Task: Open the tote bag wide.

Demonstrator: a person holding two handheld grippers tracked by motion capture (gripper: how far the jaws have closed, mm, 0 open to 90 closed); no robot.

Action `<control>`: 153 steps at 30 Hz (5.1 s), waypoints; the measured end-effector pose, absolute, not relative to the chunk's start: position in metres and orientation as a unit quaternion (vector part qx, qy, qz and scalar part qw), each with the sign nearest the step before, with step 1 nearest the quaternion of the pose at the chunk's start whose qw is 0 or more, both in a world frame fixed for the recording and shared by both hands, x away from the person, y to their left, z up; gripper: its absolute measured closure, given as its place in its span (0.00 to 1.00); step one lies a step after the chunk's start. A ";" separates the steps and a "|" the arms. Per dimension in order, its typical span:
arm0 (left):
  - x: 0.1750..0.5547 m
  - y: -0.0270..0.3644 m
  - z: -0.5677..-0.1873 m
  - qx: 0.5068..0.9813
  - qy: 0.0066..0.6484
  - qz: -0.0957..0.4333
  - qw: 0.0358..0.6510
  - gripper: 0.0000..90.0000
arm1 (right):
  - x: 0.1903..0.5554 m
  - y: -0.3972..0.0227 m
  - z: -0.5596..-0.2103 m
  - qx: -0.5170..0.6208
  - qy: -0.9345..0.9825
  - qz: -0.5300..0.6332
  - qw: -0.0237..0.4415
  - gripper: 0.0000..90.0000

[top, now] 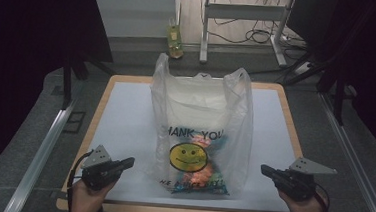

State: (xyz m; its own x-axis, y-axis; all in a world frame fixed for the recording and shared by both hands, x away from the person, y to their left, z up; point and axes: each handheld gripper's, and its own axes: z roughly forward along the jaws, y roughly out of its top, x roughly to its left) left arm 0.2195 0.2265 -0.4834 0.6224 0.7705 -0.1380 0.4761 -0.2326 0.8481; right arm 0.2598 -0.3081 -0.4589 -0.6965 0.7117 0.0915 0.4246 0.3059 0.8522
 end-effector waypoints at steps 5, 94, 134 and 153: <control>0.222 0.228 -0.478 0.763 0.413 0.154 0.474 0.99 | 0.262 -0.306 -0.454 0.355 0.797 0.463 0.155 0.99; 0.346 0.229 -0.335 0.770 0.367 0.122 0.508 0.99 | 0.361 -0.252 -0.347 0.342 0.809 0.460 0.135 0.99; 0.416 0.193 -0.309 0.785 0.358 0.093 0.497 0.99 | 0.442 -0.204 -0.312 0.364 0.816 0.420 0.159 0.99; 0.372 0.185 -0.337 0.811 0.309 0.075 0.490 0.99 | 0.426 -0.196 -0.349 0.332 0.860 0.375 0.098 0.99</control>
